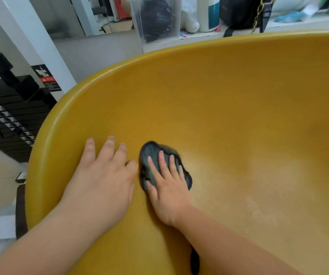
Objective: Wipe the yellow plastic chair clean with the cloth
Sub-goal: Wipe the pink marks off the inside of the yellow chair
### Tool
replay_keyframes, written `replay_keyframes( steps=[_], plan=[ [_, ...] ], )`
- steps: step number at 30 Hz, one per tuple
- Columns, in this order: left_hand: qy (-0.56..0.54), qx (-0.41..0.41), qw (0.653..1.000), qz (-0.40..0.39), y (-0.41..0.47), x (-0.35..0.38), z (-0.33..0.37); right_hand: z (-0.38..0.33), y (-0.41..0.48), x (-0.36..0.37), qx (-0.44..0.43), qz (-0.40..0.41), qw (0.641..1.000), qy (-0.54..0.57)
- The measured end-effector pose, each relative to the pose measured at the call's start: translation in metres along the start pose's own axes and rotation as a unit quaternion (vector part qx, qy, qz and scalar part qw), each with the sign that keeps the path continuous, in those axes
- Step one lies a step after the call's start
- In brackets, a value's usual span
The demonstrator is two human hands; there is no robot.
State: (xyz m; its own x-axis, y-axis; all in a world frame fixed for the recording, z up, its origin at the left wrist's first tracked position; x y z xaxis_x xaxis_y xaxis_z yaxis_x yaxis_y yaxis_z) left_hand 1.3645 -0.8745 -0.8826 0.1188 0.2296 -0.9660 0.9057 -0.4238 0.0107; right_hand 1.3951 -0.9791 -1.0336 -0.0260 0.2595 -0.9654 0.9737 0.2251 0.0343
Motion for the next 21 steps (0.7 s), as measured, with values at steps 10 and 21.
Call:
replay_keyframes(
  steps=[10, 21],
  plan=[
    [0.031, -0.021, 0.995, -0.096, -0.018, 0.028, 0.030, 0.281, -0.153, -0.068, 0.225, -0.080, 0.941, -0.238],
    [0.022, -0.037, 0.989, -0.144, -0.054, 0.030, 0.027, 0.038, -0.061, 0.010, -0.003, -0.063, 0.996, -0.070]
  ],
)
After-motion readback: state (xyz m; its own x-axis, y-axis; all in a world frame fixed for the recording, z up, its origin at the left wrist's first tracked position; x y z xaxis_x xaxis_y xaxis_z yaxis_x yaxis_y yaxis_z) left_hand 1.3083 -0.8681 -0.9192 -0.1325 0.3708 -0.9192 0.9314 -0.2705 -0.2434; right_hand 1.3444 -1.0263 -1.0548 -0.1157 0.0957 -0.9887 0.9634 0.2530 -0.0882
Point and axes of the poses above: each hand's wrist, its own y-axis towards the middle knuckle, its own x-axis out of the palm, z = x × y, the point moved 6 cm from there along y, towards the middle knuckle, and after that the axes turned 12 degrees about -y, right-handed, at the moved point
